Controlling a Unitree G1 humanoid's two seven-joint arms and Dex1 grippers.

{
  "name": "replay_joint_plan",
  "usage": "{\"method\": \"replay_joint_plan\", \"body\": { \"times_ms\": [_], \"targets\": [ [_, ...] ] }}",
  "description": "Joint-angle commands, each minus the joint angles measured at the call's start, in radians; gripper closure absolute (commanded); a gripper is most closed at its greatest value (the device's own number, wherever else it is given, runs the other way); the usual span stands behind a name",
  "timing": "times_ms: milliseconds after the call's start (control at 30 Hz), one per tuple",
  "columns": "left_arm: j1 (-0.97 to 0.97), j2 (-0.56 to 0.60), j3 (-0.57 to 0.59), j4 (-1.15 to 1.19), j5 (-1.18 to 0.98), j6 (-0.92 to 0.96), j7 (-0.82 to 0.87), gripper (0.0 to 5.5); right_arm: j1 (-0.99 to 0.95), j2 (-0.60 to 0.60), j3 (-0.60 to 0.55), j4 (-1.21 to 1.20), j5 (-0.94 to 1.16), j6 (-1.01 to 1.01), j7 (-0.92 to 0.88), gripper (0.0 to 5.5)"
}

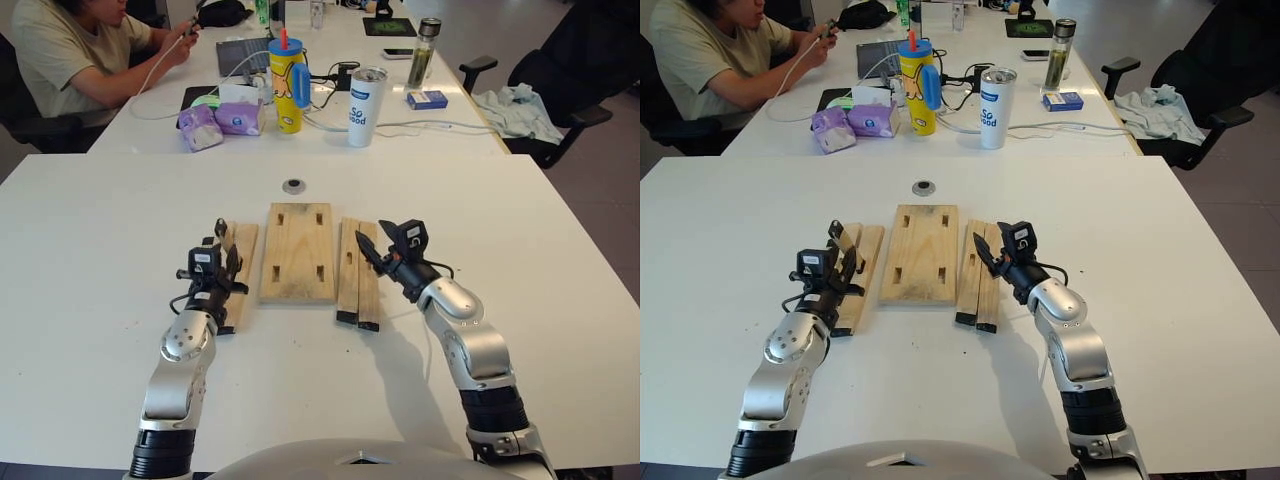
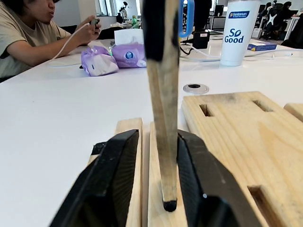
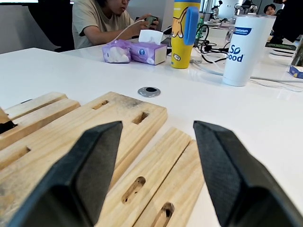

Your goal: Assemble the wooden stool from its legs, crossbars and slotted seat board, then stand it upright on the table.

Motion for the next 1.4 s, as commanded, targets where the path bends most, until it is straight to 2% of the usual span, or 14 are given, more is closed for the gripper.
{"method": "replay_joint_plan", "body": {
  "times_ms": [33,100,467,533,667,733,1000,1200,1400],
  "targets": [
    [-0.057,-0.012,0.016,-0.062,-0.006,-0.003,0.000,3.18,-0.013,0.004,-0.003,0.009,0.007,-0.003,0.006,2.71],
    [-0.094,-0.016,0.032,-0.085,-0.016,0.011,0.006,2.89,-0.016,0.006,-0.003,0.014,0.008,-0.005,0.007,2.71],
    [-0.505,0.032,0.132,-0.065,-0.062,0.192,0.022,2.89,-0.045,0.022,0.007,0.051,-0.006,-0.032,0.004,2.71],
    [-0.459,0.029,0.118,-0.011,-0.057,0.293,0.022,2.89,-0.042,0.024,0.009,0.053,-0.008,-0.036,0.002,2.71],
    [-0.227,0.025,0.020,0.124,-0.011,0.509,0.025,2.89,-0.045,0.034,0.027,0.059,-0.012,-0.040,0.003,2.71],
    [-0.184,0.035,0.003,0.152,0.009,0.506,0.023,2.89,-0.047,0.036,0.032,0.062,-0.014,-0.043,0.002,2.71],
    [-0.289,0.049,0.035,0.177,0.010,0.414,0.012,2.89,-0.065,0.044,0.030,0.089,-0.018,-0.063,-0.008,2.71],
    [-0.322,0.010,0.095,0.024,-0.025,0.261,0.024,2.89,-0.056,0.053,0.028,0.096,-0.016,-0.079,-0.013,2.71],
    [-0.316,0.014,0.089,-0.142,-0.011,0.306,0.034,2.89,-0.040,0.057,0.031,0.089,-0.013,-0.086,-0.018,2.71]
  ]
}}
